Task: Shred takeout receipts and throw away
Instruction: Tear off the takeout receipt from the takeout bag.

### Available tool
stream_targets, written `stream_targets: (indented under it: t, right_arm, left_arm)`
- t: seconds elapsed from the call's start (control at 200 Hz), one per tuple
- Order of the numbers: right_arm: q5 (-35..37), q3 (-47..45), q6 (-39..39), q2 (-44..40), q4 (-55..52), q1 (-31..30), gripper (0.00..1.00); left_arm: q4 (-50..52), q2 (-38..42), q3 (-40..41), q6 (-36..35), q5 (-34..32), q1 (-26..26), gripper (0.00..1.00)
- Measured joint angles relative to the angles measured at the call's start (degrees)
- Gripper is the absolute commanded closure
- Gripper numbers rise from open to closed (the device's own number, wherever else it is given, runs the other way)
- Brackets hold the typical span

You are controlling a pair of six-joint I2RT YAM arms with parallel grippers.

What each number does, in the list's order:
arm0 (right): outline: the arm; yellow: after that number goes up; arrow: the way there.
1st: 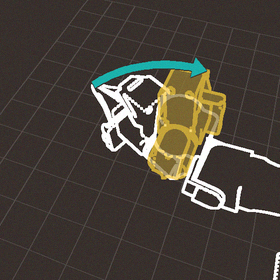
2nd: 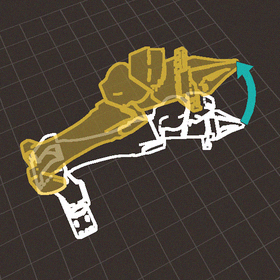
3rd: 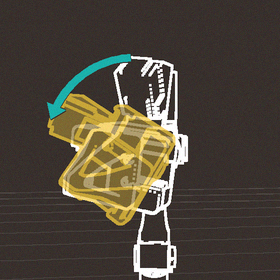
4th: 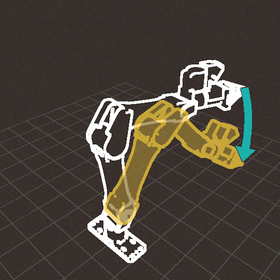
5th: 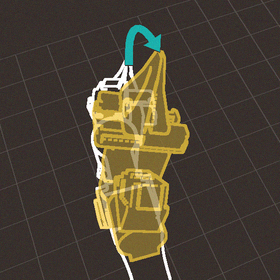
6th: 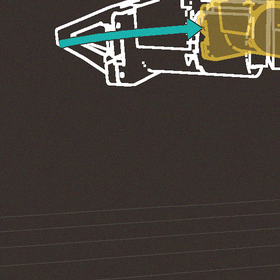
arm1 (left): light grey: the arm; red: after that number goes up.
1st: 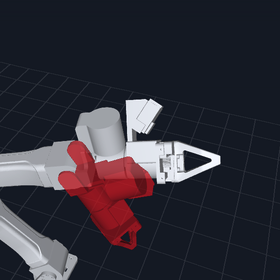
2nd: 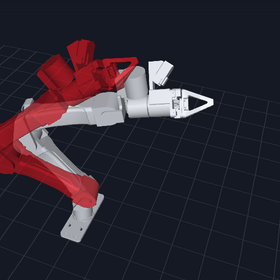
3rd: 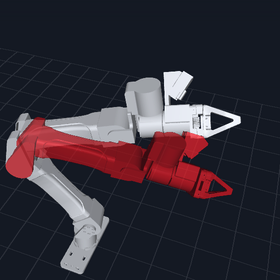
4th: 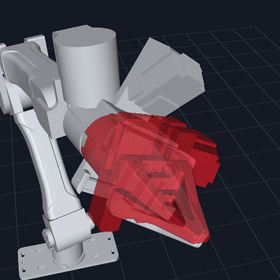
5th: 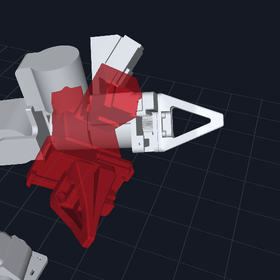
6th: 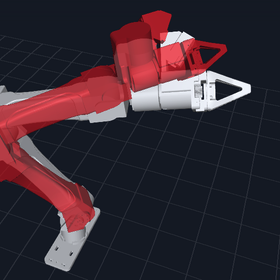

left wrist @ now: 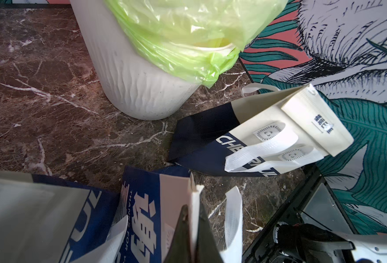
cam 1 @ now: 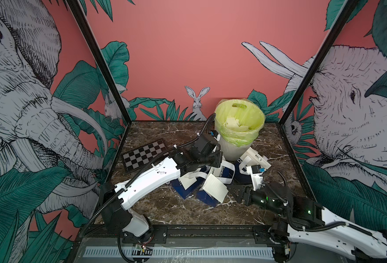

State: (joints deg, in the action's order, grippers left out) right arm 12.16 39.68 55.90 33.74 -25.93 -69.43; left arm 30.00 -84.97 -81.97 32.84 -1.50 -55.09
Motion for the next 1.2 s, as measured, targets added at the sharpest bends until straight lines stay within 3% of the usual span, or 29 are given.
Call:
stream_targets:
  t: [0.18,0.555,0.91,1.2]
  right_arm:
    - [5.46,-3.67,3.93,1.18,3.76,-5.53,0.22]
    - [9.92,-16.41,9.29,-1.92,16.06,-5.97,0.19]
    - [8.81,-17.79,8.17,2.38,29.97,-5.99,0.24]
    - [9.03,-16.72,5.22,-3.61,28.98,-6.25,0.34]
  left_arm:
    - [-0.13,0.0,0.09,0.42,-0.92,0.0,1.0]
    - [-0.85,0.0,0.57,0.63,-1.14,0.0,1.0]
    - [-1.2,0.0,0.76,0.63,-1.11,0.0,1.0]
    - [-1.79,0.35,1.4,0.59,-1.31,0.0,1.0]
